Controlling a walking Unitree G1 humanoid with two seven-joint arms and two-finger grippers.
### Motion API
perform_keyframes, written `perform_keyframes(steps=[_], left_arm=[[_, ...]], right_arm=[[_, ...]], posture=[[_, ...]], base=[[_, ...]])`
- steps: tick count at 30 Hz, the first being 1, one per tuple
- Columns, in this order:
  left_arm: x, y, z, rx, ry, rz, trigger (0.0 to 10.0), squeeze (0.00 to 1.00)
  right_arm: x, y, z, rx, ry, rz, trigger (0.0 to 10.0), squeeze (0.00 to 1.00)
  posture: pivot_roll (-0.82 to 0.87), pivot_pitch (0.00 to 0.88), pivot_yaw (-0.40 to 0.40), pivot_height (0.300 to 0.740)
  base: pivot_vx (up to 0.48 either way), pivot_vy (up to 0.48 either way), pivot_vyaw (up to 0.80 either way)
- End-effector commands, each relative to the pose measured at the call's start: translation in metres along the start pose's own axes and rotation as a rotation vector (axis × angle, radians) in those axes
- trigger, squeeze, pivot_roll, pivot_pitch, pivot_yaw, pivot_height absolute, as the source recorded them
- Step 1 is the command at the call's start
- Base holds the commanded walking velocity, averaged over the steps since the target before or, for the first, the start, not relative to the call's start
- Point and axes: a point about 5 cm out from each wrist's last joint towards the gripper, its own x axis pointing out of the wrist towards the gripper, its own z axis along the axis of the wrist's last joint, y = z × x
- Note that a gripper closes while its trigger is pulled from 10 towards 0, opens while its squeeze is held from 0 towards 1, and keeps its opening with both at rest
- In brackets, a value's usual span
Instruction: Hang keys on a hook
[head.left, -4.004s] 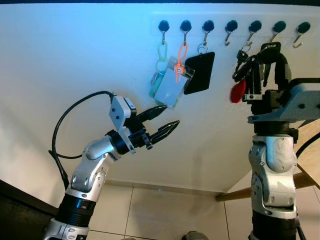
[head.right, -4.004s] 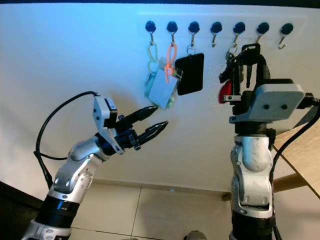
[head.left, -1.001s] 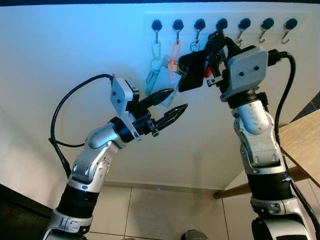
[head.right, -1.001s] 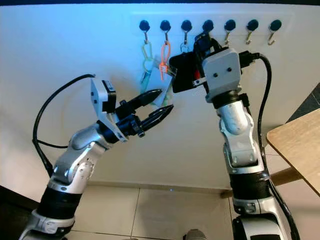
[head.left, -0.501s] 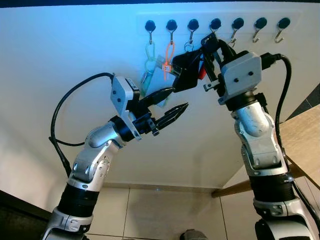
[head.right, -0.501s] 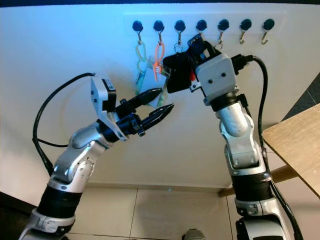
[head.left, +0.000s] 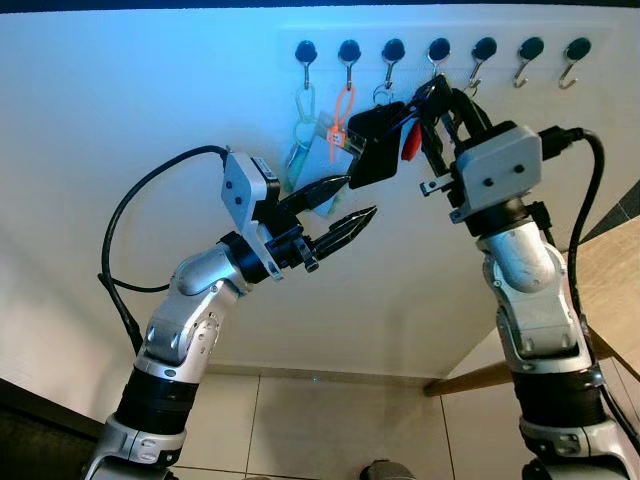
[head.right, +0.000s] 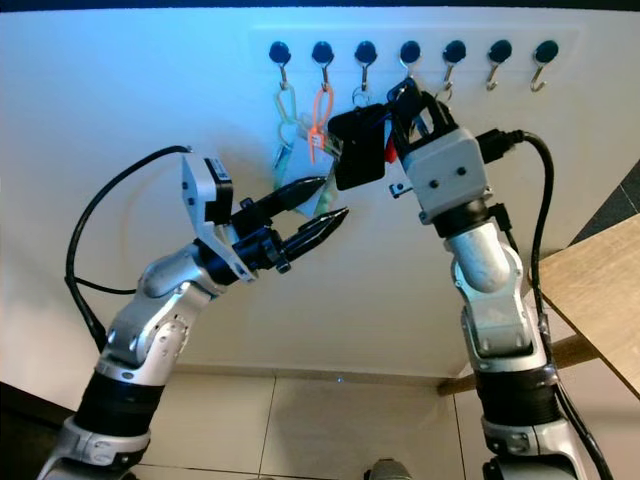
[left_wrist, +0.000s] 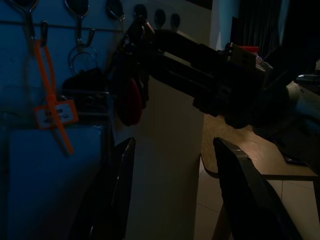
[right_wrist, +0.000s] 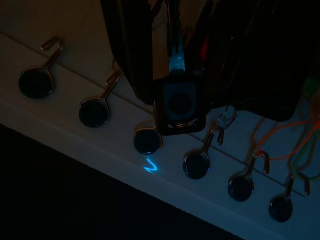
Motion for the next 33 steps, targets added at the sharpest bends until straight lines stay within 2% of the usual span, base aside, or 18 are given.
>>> perform_keyframes(steps=[1, 10, 16, 18, 19, 29, 30, 31, 32, 33], left_arm=[[0.0015, -0.0006, 0.0020, 0.007, -0.005, -0.005, 10.0, 0.00], [0.0019, -0.0012, 0.0015, 0.006, -0.004, -0.007, 10.0, 0.00], [0.0019, -0.0010, 0.0017, 0.007, -0.003, -0.006, 10.0, 0.00], [0.0019, -0.0009, 0.0018, 0.008, -0.003, -0.007, 10.0, 0.00], [0.0020, -0.0009, 0.0018, 0.008, -0.003, -0.007, 10.0, 0.00], [0.0021, -0.0009, 0.0017, 0.007, -0.002, -0.008, 10.0, 0.00], [0.0022, -0.0009, 0.0017, 0.007, -0.002, -0.008, 10.0, 0.00], [0.0023, -0.0009, 0.0018, 0.007, -0.002, -0.009, 10.0, 0.00], [0.0023, -0.0009, 0.0018, 0.007, -0.002, -0.009, 10.0, 0.00], [0.0023, -0.0009, 0.0018, 0.008, -0.002, -0.008, 10.0, 0.00]], right_arm=[[-0.0121, 0.0212, -0.0166, 0.019, 0.092, 0.109, 10.0, 0.00], [-0.0218, 0.0230, -0.0226, -0.047, 0.128, 0.148, 10.0, 0.00], [-0.0218, 0.0240, -0.0230, -0.025, 0.130, 0.150, 10.0, 0.00], [-0.0209, 0.0224, -0.0223, -0.011, 0.126, 0.138, 10.0, 0.70], [-0.0206, 0.0216, -0.0220, -0.009, 0.124, 0.132, 10.0, 1.00], [-0.0202, 0.0192, -0.0219, -0.032, 0.128, 0.118, 10.0, 1.00], [-0.0204, 0.0194, -0.0223, -0.036, 0.130, 0.119, 10.0, 0.47], [-0.0206, 0.0197, -0.0226, -0.038, 0.132, 0.120, 10.0, 0.07], [-0.0206, 0.0197, -0.0226, -0.038, 0.132, 0.120, 10.0, 0.07], [-0.0208, 0.0201, -0.0228, -0.039, 0.132, 0.121, 10.0, 0.00]], posture=[[0.00, 0.093, 0.036, 0.740], [0.00, 0.097, 0.036, 0.740], [0.00, 0.097, 0.036, 0.740], [0.00, 0.097, 0.036, 0.740], [0.00, 0.097, 0.036, 0.740], [0.00, 0.097, 0.039, 0.740], [0.00, 0.097, 0.039, 0.740], [0.00, 0.097, 0.039, 0.740], [0.00, 0.097, 0.039, 0.740], [0.01, 0.098, 0.038, 0.740]], base=[[0.000, 0.000, 0.00], [0.000, 0.000, 0.00], [0.000, 0.000, 0.00], [0.000, 0.000, 0.00], [0.000, 0.000, 0.00], [0.000, 0.000, 0.00], [0.000, 0.000, 0.00], [0.000, 0.000, 0.00], [0.000, 0.000, 0.00], [0.000, 0.000, 0.00]])
